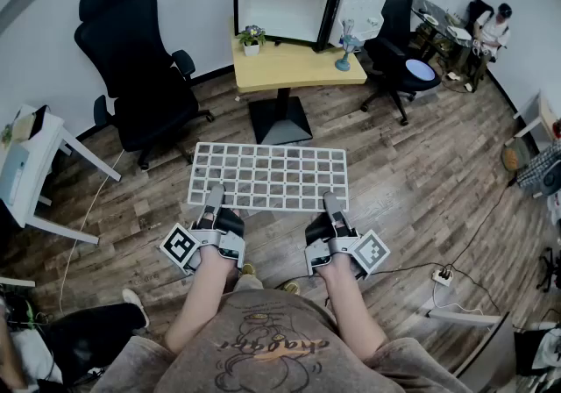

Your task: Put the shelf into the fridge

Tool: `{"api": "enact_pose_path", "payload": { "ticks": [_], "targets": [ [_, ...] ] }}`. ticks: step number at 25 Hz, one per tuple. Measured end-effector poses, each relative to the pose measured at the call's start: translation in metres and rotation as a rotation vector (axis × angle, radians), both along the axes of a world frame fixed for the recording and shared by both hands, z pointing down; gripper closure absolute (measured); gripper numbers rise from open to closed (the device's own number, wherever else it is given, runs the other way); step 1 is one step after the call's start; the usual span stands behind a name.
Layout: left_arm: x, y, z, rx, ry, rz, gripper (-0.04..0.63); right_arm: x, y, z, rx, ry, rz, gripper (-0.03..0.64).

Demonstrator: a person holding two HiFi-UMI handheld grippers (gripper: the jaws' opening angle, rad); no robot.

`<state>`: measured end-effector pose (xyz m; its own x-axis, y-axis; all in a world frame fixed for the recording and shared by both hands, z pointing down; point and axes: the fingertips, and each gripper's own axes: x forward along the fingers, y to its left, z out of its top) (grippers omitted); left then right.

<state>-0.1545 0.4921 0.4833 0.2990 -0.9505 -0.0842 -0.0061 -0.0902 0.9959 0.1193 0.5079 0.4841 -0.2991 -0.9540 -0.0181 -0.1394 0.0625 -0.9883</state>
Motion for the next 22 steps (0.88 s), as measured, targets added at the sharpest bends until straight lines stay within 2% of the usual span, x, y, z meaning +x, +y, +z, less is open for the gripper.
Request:
{"api": "enact_pose_path", "payload": {
  "ticks": [12, 22],
  "targets": [
    [-0.005, -0.007, 0.003, 0.005, -0.01, 0.022, 0.545, -0.005, -0.001, 0.006, -0.01, -0.011, 0.031, 0.586],
    [-0.019, -0.037, 0.01, -0.002, -0.002, 0.086, 0.545, -0.022, -0.019, 0.01, -0.011, -0.019, 0.086, 0.588]
  ]
}}
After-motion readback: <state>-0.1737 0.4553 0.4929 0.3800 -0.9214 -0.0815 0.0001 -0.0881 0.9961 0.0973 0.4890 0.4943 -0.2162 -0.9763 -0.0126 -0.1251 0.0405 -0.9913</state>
